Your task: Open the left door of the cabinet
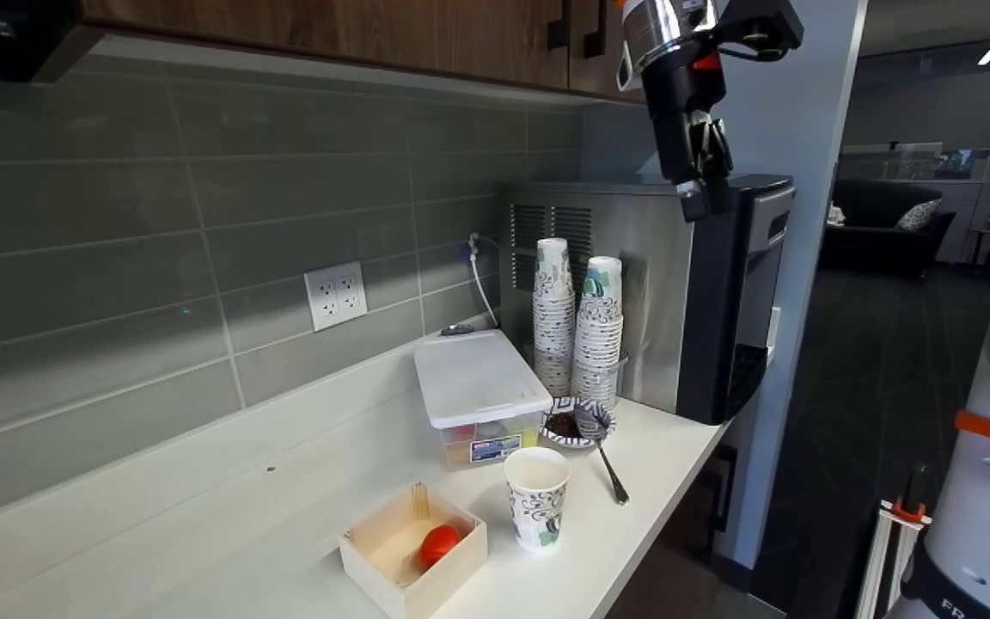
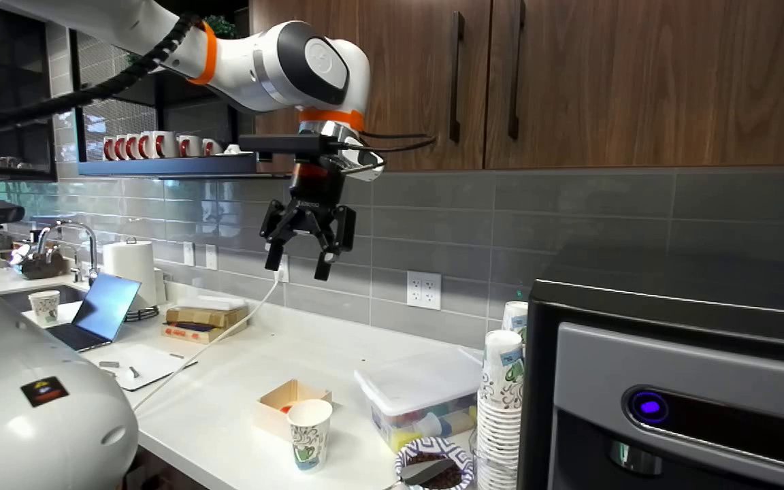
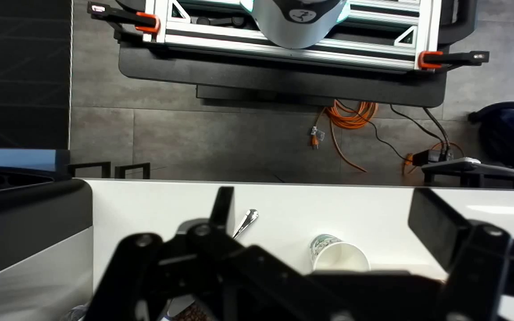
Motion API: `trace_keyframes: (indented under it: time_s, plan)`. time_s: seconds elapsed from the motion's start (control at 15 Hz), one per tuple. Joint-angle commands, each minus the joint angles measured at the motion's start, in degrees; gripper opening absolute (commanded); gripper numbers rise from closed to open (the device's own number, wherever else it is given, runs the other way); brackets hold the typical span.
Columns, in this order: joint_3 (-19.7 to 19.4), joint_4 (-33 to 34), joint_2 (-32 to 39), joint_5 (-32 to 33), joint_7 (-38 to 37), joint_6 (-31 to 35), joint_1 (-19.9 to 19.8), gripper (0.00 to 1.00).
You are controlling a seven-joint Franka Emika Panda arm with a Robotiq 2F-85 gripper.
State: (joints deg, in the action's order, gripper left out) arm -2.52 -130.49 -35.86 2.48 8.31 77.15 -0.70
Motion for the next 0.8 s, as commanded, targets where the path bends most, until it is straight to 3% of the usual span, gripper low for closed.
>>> trace_keyframes:
  time_s: [0.0, 0.73]
  plan:
    - [-0.13, 0.4, -0.38, 0.25, -0.19, 0.58, 0.52, 1.0]
    - [5.28, 9.13, -6.15, 12.46, -0.91, 14.9, 1.69, 1.0]
